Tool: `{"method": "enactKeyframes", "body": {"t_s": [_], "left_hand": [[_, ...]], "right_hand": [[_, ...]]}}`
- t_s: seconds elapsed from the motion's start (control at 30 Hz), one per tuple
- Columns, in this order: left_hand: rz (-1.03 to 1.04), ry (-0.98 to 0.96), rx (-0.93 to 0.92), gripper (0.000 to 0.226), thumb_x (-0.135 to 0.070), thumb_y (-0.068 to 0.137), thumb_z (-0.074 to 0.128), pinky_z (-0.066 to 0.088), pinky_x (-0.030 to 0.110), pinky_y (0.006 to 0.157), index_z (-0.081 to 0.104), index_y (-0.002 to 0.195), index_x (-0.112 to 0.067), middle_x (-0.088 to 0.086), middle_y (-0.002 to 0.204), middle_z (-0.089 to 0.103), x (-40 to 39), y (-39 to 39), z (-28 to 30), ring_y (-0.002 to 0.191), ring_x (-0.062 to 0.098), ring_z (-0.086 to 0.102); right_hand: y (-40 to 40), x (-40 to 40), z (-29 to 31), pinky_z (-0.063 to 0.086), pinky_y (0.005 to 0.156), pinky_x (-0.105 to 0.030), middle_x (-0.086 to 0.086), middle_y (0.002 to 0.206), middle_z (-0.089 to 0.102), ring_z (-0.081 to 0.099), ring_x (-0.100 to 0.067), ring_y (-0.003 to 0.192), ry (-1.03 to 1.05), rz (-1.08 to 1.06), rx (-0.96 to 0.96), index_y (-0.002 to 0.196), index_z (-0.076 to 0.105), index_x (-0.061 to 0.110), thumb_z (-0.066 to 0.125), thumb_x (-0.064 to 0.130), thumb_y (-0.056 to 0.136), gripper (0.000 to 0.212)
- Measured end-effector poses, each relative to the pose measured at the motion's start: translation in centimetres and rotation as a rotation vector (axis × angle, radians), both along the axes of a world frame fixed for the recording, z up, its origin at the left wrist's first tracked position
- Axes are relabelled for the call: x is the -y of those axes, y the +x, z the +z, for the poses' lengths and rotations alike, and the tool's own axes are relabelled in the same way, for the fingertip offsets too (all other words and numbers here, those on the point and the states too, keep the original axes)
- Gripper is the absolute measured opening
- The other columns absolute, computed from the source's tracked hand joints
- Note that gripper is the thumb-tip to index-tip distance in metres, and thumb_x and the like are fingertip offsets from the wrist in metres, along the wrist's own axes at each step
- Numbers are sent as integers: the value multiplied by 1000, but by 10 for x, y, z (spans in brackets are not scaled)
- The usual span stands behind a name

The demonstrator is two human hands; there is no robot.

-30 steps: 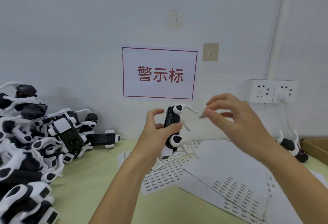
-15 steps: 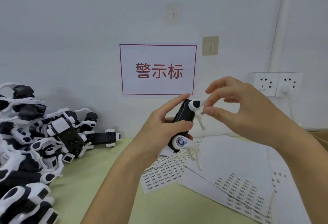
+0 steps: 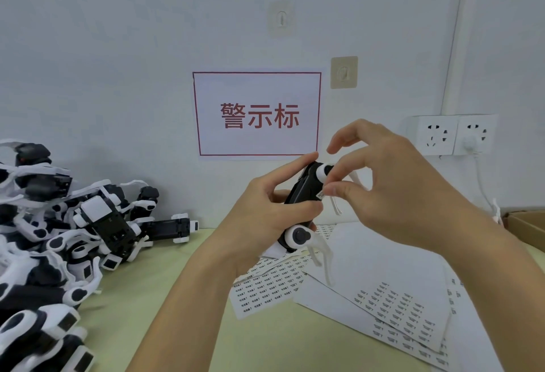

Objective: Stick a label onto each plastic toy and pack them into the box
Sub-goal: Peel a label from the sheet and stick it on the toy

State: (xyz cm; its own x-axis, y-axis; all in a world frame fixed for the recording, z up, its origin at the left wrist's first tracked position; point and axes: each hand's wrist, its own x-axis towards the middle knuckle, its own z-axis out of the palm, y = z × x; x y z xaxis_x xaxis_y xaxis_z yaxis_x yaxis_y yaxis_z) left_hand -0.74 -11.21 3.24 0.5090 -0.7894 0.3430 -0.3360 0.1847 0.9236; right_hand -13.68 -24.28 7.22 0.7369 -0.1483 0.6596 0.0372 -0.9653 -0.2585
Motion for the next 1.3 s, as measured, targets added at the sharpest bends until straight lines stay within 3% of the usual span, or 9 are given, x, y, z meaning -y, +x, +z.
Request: {"method": "enactKeyframes", "body": {"t_s": [0.27,0.53,1.1,1.3], "left_hand": [[-6,-8,-3,63,-16,78,75,55,33,74,60,126,-53,8,92,74,-1,0,0,71,24,68],[-5,-9,16,63,-16,80,74,56,33,74,59,128,-53,8,92,74,-1,1,0,72,22,68],[41,-17,40,54,-16,89,71,59,29,73,59,124,-56,17,96,73,-1,-2,1,71,22,69],[80,-36,54,51,-15,88,68,56,25,63,62,119,-55,14,93,73,-1,-4,2,66,21,70]], "right_hand": [[2,-4,-2,34,95,-30,14,109,52,46,-9,110,-57,-17,37,70,67,38,75,22,85,23],[4,-2,-3,32,84,-10,13,106,51,43,-6,106,-125,-68,27,80,77,25,74,19,85,9],[6,-1,-7,33,79,-11,13,103,51,42,-4,102,-137,-71,46,82,77,26,74,22,85,6],[6,-4,-7,32,75,-15,12,102,53,42,-6,101,-169,-95,66,83,78,27,75,25,84,4]]}}
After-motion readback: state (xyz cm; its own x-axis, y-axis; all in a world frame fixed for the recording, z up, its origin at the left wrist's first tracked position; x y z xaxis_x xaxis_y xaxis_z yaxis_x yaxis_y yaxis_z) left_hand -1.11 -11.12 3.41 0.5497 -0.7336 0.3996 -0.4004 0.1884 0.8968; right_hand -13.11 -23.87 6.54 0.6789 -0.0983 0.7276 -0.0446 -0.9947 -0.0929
